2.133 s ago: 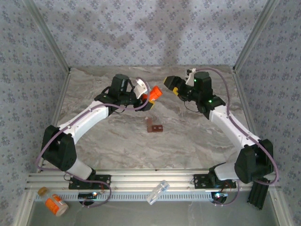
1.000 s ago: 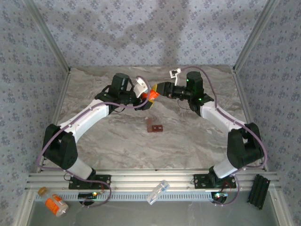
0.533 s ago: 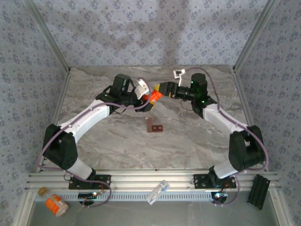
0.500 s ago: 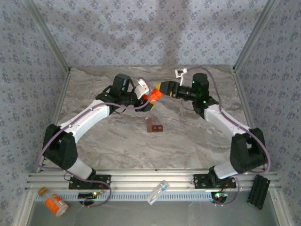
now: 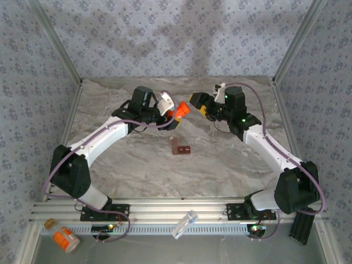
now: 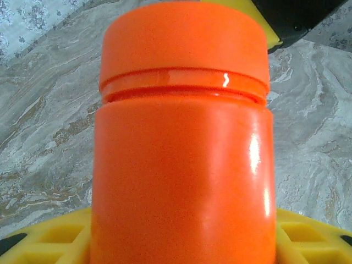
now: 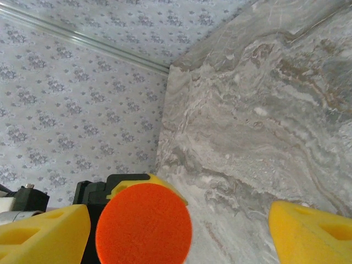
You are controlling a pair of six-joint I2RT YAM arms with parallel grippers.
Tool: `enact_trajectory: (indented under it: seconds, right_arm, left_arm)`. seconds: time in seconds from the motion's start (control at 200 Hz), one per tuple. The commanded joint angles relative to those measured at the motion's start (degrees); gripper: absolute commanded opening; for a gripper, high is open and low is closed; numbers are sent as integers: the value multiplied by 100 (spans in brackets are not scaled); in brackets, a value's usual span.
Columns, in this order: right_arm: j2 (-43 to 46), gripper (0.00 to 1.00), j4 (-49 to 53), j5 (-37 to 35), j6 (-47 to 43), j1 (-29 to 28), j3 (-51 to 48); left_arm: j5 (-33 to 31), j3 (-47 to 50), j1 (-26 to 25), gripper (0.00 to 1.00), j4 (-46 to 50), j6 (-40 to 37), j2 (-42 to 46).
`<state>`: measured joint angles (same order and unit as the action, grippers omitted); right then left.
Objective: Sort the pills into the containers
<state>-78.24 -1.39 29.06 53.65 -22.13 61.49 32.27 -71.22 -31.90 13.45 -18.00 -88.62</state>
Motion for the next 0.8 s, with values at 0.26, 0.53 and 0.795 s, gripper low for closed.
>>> enact_trajectory:
  seconds: [0.26,0.53,0.795]
  right_arm:
    - [-322,82,72,-134,152,-386,466]
    - [-407,62,-1,31,126,-460,482]
    - [-605,49,-548,716,-276,-298,336]
  left_arm:
    - [78,-146,-30,0,-227,-83,53]
    - [78,-155,-28,0,-224,-104,47]
    - [152,-188,-35,0,-153,-112,81]
